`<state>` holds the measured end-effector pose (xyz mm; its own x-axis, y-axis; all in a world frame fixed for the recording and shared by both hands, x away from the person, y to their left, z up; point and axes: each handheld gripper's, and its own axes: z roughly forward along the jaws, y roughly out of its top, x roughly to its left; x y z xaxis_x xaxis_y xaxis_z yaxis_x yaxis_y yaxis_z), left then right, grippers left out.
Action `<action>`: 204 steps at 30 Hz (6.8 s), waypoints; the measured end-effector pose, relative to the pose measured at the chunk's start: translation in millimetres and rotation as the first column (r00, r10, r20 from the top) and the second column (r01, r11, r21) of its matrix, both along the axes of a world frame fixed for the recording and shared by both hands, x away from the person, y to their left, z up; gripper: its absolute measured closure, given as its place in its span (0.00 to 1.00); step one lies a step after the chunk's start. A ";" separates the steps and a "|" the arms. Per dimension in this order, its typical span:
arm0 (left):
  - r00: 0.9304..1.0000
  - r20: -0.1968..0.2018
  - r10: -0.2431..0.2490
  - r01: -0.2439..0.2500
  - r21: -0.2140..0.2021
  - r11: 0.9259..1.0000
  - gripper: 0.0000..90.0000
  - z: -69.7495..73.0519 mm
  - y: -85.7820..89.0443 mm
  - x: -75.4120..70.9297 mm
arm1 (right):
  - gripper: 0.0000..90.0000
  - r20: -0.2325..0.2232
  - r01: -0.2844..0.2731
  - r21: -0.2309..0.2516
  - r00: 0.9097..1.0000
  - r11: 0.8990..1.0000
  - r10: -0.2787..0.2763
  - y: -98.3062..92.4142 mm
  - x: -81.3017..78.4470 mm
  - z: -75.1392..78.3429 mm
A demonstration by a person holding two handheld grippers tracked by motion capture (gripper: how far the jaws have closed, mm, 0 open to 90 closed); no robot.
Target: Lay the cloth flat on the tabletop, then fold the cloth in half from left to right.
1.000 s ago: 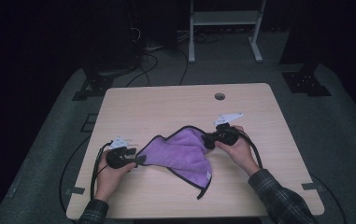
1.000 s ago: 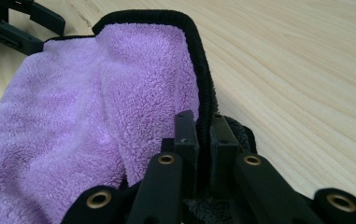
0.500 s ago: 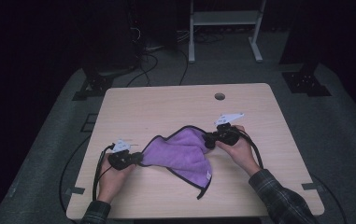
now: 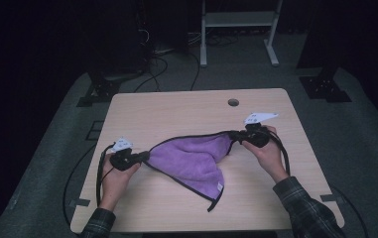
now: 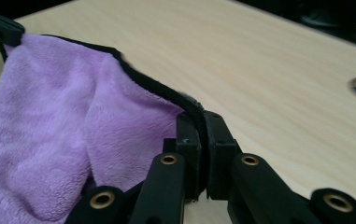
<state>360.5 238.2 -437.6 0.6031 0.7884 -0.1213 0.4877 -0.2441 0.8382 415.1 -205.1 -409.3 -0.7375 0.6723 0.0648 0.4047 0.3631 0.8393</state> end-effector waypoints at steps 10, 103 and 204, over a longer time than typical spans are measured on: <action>0.991 0.132 -0.005 0.014 -0.068 0.998 0.95 52.2 -7.2 19.1 | 0.95 0.058 0.058 0.039 0.996 0.998 -0.060 -27.6 -5.0 26.0; 0.980 0.168 -0.108 0.123 -0.079 0.989 0.95 63.4 -3.1 -0.1 | 0.95 0.117 0.042 0.062 0.992 0.997 -0.049 -75.8 -60.5 35.8; 0.997 -0.039 0.064 -0.056 0.173 0.983 0.56 -41.4 -17.5 -4.6 | 0.25 -0.069 0.307 -0.148 0.945 0.940 -0.320 -128.3 -67.3 -76.7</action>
